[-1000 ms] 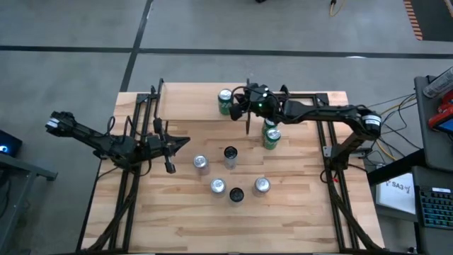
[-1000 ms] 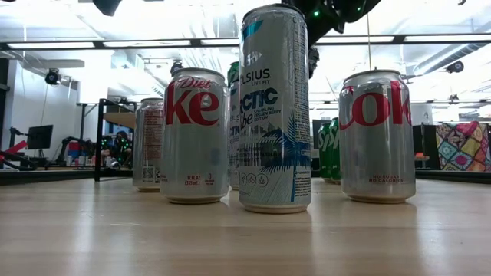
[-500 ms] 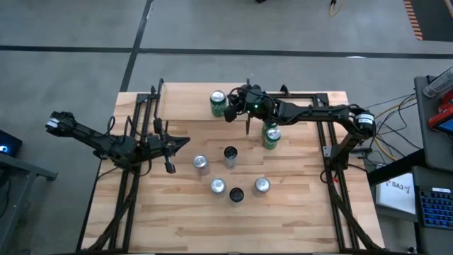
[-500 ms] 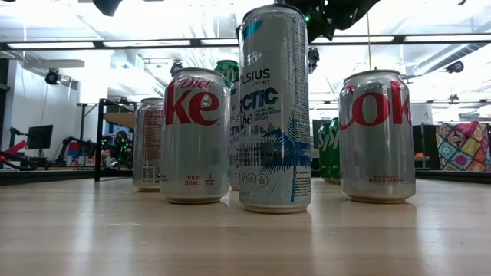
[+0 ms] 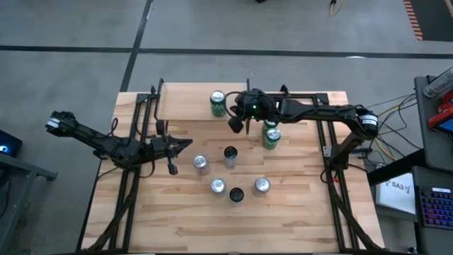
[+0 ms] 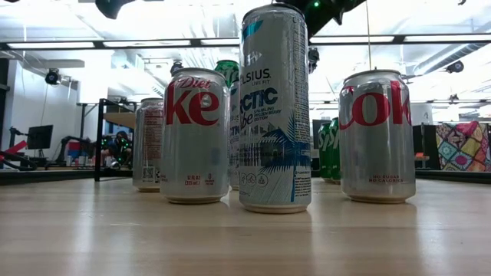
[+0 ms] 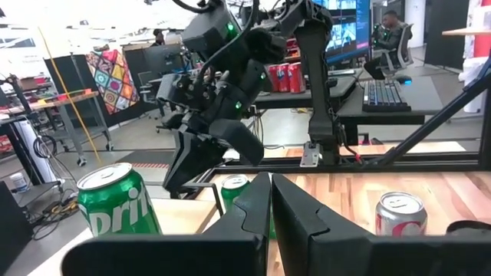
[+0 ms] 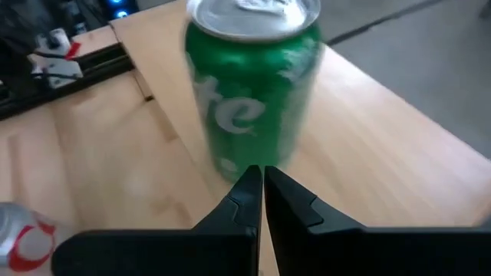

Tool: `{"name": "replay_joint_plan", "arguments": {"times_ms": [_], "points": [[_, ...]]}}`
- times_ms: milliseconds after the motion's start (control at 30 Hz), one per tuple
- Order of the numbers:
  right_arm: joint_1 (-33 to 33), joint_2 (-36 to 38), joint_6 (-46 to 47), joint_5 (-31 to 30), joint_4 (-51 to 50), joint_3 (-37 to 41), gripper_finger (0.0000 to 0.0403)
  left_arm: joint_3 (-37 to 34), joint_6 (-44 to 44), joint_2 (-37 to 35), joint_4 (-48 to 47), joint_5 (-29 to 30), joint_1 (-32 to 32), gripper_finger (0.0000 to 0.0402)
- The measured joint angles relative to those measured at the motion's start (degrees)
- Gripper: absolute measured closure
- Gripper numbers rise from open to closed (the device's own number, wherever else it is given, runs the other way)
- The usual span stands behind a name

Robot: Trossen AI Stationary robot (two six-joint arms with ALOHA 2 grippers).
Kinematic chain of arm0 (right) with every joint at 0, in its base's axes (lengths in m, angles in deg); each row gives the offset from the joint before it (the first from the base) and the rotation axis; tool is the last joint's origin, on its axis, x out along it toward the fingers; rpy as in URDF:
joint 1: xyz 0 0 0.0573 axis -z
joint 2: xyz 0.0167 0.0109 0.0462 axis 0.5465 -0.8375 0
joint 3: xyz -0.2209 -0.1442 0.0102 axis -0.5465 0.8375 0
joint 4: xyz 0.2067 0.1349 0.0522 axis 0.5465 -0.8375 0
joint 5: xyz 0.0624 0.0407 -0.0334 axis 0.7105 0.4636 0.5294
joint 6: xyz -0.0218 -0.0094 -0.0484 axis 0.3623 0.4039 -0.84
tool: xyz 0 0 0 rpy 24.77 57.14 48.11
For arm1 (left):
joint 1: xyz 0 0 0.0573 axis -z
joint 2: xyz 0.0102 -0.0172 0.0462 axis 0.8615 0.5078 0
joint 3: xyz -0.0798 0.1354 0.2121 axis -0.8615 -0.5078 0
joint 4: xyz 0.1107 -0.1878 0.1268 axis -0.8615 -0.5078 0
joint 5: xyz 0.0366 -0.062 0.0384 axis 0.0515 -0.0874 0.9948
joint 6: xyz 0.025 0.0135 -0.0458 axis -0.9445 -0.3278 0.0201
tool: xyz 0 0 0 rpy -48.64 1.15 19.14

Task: Place canned beverage on shelf
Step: Put the bottom green soda can on the shelf

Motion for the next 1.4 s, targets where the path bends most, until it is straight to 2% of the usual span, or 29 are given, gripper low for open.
{"name": "replay_joint_plan", "arguments": {"times_ms": [300,733,1067,1400], "points": [[0.16,-4.06,-4.14,-0.14,9.94,0.01,0.0394,0.26,-1.03,0.48,0.44,0.04,0.00,0.0402],[0.15,-5.10,-3.34,-1.65,9.17,-0.29,0.0394,0.28,-1.28,0.40,0.09,0.07,-0.04,0.0402],[-0.52,-0.87,-4.14,-1.49,3.03,-0.29,0.0394,0.26,-0.84,3.27,3.38,0.09,-1.17,0.0402],[-2.34,5.19,-7.66,-1.04,-6.25,-0.29,0.0394,0.69,-0.75,12.09,9.15,-0.98,-8.48,0.0402]]}}
